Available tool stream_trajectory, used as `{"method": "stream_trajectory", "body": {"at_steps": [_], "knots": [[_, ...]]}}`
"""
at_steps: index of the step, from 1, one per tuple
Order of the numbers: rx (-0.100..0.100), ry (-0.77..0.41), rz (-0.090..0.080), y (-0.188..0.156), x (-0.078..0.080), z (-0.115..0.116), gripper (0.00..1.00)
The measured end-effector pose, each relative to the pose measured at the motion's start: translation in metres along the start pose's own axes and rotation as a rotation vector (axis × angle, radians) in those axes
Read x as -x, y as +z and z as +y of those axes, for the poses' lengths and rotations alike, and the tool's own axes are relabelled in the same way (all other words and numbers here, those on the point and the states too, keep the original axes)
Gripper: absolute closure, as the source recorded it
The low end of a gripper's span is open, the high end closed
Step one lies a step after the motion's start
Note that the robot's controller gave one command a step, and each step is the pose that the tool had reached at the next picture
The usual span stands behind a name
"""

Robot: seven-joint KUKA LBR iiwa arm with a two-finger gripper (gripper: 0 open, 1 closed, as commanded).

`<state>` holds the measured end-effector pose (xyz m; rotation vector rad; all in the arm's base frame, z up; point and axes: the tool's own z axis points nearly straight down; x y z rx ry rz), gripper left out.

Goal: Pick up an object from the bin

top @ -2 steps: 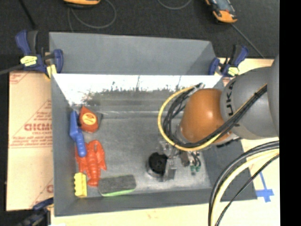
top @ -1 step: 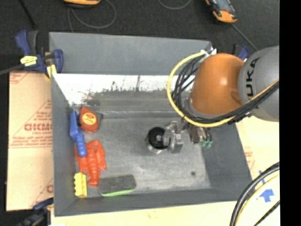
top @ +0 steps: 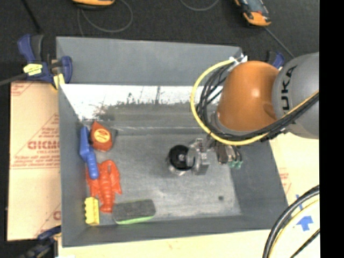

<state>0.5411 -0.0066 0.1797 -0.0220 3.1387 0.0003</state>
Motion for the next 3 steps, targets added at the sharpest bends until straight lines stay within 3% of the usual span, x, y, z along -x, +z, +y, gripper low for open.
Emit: {"method": "stream_trajectory", "body": {"at_steps": [1, 2, 3], "knots": [[0.001, 0.044, -0.004, 0.023, 0.002, -0.010, 1.00], [-0.001, 0.054, 0.013, 0.003, 0.005, -0.011, 1.00], [-0.001, 0.033, 0.004, -0.055, -0.008, -0.001, 1.00]]}}
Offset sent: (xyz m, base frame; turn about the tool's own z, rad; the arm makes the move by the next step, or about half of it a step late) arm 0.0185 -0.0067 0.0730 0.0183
